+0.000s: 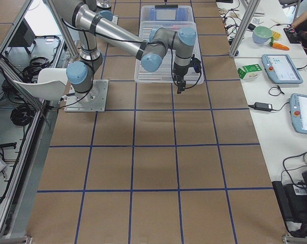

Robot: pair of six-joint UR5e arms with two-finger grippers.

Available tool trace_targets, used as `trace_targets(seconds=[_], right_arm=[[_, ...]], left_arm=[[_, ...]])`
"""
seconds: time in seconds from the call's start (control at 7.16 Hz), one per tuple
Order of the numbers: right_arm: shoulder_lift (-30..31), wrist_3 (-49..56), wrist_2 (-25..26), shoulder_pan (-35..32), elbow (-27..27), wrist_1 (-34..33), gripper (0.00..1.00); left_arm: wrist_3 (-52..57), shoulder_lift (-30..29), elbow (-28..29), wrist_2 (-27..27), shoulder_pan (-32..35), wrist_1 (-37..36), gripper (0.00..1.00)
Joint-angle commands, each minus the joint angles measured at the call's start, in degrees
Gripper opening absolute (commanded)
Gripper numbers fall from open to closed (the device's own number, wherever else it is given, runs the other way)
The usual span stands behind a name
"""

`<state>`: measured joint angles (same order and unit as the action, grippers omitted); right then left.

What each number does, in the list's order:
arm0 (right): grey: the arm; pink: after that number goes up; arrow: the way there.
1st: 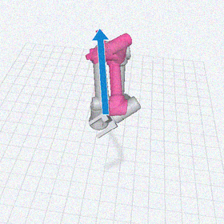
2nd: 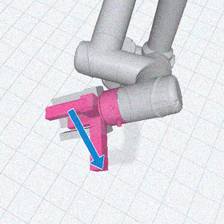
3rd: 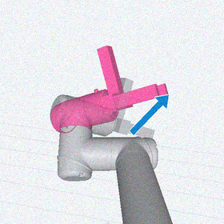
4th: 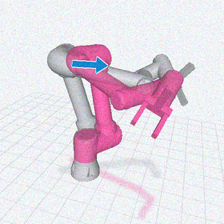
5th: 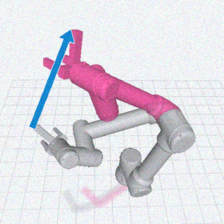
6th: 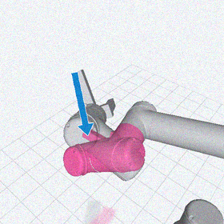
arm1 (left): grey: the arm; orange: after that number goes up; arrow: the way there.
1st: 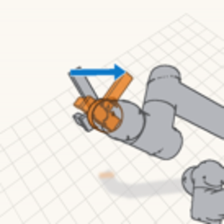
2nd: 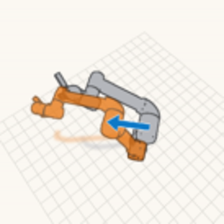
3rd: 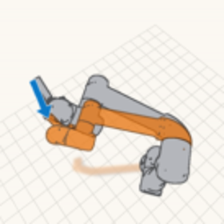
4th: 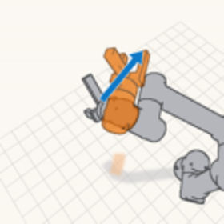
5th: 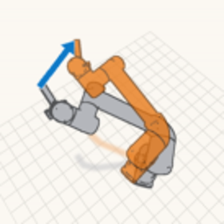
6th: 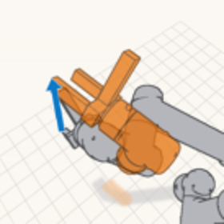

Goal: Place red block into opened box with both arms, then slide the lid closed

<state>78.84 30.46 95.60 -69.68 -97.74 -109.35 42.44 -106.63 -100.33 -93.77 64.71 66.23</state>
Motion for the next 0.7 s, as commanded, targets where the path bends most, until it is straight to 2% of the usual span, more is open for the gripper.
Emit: trace_targets(seconds=[0.0, 0.56], right_arm=[[0.0, 2.7, 0.6, 1.0, 0.0, -0.1, 1.0], [0.5, 4.3, 0.0, 3.2, -0.1, 0.1, 1.0]], left_arm=[[0.5, -4.3, -0.4, 0.7, 0.0, -3.9, 1.0], [0.9, -10.0, -0.3, 2.3, 0.0, -6.9, 1.0]])
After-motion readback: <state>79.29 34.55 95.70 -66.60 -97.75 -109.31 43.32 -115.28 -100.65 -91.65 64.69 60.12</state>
